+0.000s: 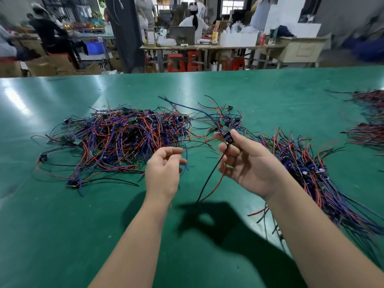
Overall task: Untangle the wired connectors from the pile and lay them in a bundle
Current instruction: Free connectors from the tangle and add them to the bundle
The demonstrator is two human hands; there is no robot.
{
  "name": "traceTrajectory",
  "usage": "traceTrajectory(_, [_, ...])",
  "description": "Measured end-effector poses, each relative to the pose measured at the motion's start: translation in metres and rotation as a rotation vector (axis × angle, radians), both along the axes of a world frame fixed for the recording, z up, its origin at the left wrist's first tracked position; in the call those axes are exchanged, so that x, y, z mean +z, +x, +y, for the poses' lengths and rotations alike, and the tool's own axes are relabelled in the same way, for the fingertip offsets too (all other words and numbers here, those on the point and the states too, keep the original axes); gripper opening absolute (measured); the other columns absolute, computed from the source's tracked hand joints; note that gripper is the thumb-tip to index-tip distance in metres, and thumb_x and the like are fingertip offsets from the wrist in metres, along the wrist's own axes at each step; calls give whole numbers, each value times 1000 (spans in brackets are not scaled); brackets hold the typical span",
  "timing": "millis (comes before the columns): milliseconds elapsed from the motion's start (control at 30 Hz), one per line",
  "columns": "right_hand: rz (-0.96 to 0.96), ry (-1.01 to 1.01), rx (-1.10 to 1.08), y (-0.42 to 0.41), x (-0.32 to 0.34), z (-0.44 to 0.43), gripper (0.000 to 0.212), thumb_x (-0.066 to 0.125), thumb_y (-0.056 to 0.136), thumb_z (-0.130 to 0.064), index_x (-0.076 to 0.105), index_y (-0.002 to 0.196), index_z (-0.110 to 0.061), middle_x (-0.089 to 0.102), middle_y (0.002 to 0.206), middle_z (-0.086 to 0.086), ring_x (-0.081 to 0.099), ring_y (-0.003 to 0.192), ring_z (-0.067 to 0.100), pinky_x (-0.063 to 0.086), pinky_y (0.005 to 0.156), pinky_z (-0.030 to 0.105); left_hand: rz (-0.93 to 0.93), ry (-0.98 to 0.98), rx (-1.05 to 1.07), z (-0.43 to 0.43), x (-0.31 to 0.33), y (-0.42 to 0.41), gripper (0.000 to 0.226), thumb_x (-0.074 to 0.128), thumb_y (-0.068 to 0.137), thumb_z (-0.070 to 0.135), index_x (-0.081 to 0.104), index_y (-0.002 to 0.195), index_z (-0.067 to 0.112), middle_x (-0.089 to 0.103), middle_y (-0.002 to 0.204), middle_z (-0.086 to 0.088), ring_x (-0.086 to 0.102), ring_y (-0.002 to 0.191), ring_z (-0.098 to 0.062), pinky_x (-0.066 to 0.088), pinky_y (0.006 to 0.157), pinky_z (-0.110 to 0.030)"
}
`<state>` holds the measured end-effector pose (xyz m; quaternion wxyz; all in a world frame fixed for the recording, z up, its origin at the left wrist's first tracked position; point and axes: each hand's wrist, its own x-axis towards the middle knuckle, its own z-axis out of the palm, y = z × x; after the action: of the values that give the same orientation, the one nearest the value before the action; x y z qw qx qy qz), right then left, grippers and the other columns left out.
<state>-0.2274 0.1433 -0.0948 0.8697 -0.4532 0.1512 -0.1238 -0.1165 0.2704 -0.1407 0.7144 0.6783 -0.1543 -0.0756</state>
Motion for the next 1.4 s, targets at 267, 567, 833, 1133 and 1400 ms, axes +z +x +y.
traceTrajectory(267, [10, 21, 68, 2, -28, 19, 20, 59, 79, -33, 70, 88, -19, 65, 67, -1, 56, 53, 10, 51, 56, 22, 189, -114, -444, -10, 0, -23, 30, 67, 72, 43, 75, 86, 17, 67, 67, 6, 59, 59, -7, 47, 70, -26])
traceTrajectory(567, [262, -419, -51, -3, -37, 15, 15, 58, 93, -28, 51, 89, -15, 65, 59, 7, 60, 53, 22, 50, 55, 29, 234, -92, -404, -10, -4, -25, 19, 61, 90, 18, 76, 78, 15, 72, 73, -5, 64, 60, -12, 53, 56, -21])
traceTrajectory(833, [192, -303, 63, -10, -32, 5, 16, 64, 79, -25, 69, 75, -10, 65, 67, 1, 54, 56, 9, 36, 53, 18, 185, 11, -668, -8, -1, -29, 82, 60, 74, 32, 24, 145, 12, 73, 69, -4, 67, 60, -8, 53, 58, -18])
traceTrajectory(1133, [262, -447, -117, -10, -35, -4, 23, 73, 77, -9, 69, 56, -16, 63, 56, -4, 56, 51, 5, 39, 47, 14, 352, 67, -704, -3, 1, -33, 24, 69, 68, 30, 73, 76, 8, 72, 70, -9, 65, 54, -12, 50, 52, -18])
traceTrajectory(1400, [140, -296, -451, -23, -17, -30, 10, 72, 71, -3, 63, 69, -7, 63, 51, 1, 58, 45, 9, 45, 42, 15, 338, 272, -975, 5, 5, -39, 17, 75, 66, 32, 71, 68, 16, 72, 74, -7, 68, 61, -15, 52, 60, -24])
